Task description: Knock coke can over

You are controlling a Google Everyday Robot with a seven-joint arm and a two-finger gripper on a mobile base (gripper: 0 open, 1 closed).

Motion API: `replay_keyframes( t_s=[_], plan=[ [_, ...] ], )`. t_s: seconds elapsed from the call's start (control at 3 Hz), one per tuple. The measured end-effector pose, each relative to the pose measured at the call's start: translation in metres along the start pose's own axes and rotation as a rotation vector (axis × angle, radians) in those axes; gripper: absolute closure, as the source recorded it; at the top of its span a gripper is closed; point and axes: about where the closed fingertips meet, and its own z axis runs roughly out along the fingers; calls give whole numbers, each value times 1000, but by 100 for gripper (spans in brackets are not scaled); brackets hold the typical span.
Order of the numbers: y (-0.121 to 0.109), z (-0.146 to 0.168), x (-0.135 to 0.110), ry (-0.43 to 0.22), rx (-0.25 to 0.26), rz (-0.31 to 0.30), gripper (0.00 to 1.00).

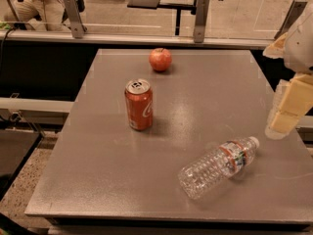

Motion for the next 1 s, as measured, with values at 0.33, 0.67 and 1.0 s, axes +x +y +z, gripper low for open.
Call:
replay_keyframes(
  t_s=[0.33, 0.67, 1.0],
  plan=[
    [0, 0, 0, 0, 0, 0, 0],
    [-4, 1, -9, -21, 0, 7, 0],
    [-22, 15, -42, -114, -8, 46, 0]
  ],
)
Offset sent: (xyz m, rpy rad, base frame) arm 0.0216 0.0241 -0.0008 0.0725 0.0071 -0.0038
